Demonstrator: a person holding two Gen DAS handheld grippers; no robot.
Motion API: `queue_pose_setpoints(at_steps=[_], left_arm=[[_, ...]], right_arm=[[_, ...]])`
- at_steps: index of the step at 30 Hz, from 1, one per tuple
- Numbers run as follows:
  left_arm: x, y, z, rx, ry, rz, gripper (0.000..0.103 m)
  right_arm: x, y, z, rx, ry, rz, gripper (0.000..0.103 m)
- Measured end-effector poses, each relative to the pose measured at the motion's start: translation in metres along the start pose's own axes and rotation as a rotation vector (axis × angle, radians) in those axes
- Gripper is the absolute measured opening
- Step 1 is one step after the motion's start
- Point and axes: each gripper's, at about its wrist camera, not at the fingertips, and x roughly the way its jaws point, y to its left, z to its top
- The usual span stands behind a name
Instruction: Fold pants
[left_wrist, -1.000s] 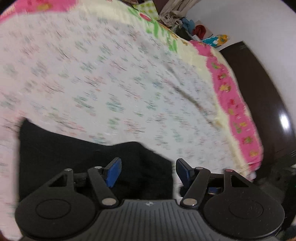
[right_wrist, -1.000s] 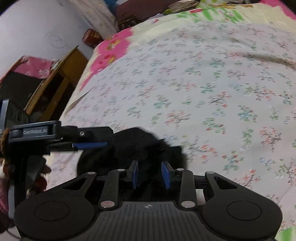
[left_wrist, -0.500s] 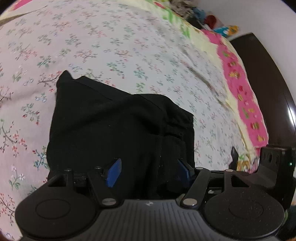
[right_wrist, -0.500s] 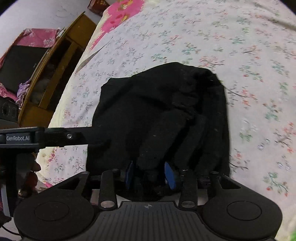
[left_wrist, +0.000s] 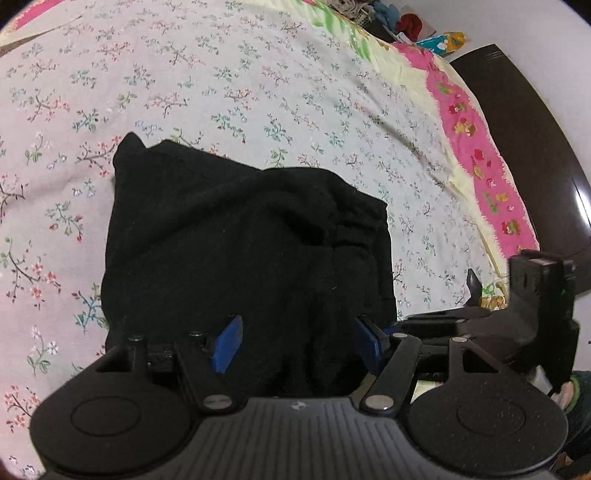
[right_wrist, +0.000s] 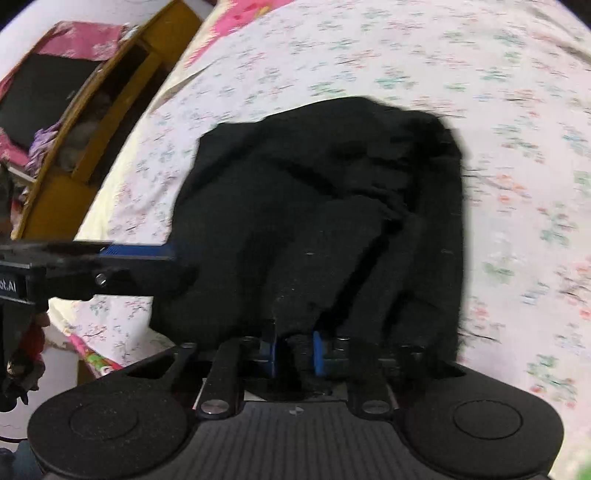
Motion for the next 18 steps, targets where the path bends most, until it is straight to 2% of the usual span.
queue_pose_setpoints(at_steps=[5, 9, 12, 13, 16, 18], left_arm=[[0.014, -0.008, -0.001, 0.059, 0.009, 0.002, 0.073], [0.039, -0.004, -0.004, 0.118, 0.037, 0.062, 0.073], [0.047, 0.004, -0.004, 0.099, 0.081, 0.078, 0.073], [0.043, 0.004, -0.003, 0.1, 0.075, 0.071, 0.073], [0.026, -0.003, 0.003, 0.14, 0.026, 0.066, 0.073], [0.016, -0.008, 0.012, 0.164, -0.026, 0.056, 0.073]], right_arm=[[-0.023, -0.012, -0.005, 0.016, -0.028, -0.068, 0.002], [0.001, -0.021, -0.009, 0.073, 0.0, -0.12, 0.004], [0.01, -0.019, -0.008, 0.09, 0.023, -0.122, 0.007], [0.005, -0.016, -0.007, 0.078, 0.014, -0.119, 0.008], [-0.027, -0.006, -0.006, 0.053, -0.054, -0.162, 0.021], [-0.052, 0.003, -0.002, 0.008, -0.134, -0.193, 0.022]])
